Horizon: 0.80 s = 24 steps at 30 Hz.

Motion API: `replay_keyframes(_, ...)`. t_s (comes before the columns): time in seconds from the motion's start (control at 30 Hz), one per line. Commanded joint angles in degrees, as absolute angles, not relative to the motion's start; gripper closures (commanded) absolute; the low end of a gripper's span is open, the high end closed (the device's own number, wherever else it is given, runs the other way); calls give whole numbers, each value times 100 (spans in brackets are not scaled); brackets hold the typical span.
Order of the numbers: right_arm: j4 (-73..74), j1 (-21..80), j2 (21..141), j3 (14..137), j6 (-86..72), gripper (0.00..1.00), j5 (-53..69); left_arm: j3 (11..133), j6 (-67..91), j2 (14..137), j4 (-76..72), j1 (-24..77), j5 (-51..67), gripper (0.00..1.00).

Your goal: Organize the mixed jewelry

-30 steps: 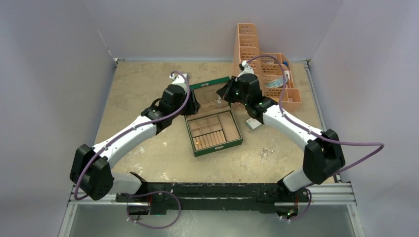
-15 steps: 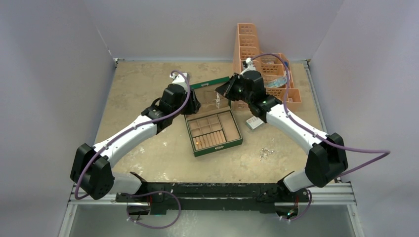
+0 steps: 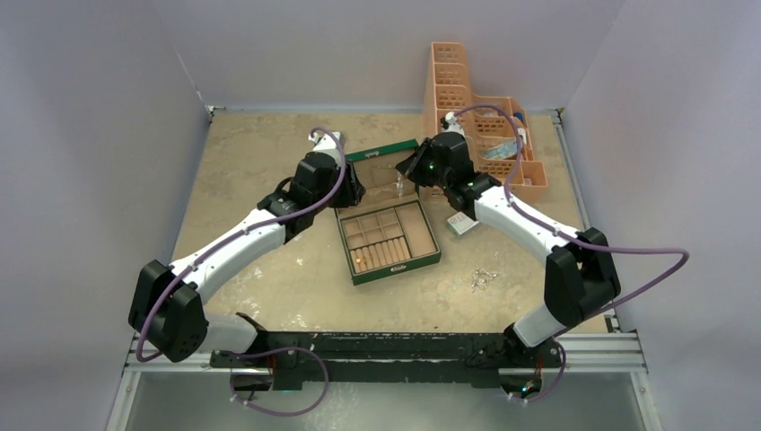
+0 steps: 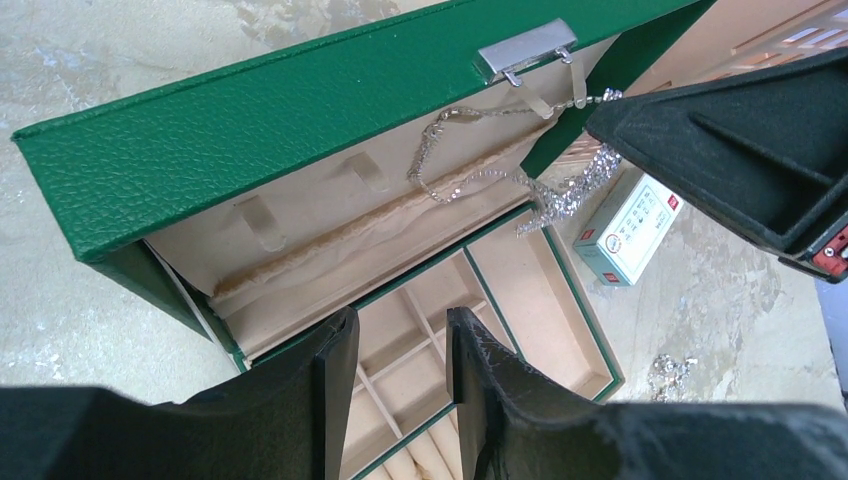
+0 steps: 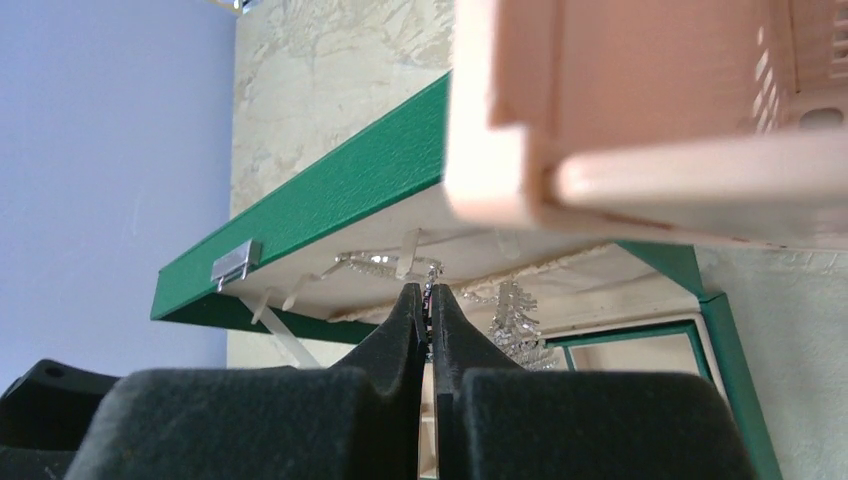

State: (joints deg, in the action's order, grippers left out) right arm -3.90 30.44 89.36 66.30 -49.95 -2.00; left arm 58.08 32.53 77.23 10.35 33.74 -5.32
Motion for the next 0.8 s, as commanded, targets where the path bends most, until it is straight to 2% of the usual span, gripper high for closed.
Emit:
replay_keyframes(0.0,-272,2909,9133,6464,-5294,100,-506,6091,3369,7726,804,3313,-601,62)
replay_keyframes(0.23,-418,2893,9160,6317,-5134,100,-411,6078,3367,7769,771,3311,-580,62)
replay_keyframes(0.43,-1058,2911,8772,6233,-4273,99,-451,5957,3197,7798,420,3310,-522,62)
replay_keyframes(0.77,-958,3230,8624,6632,-3219,99,-782,5875,1475,8050,-273,3321,-26,60)
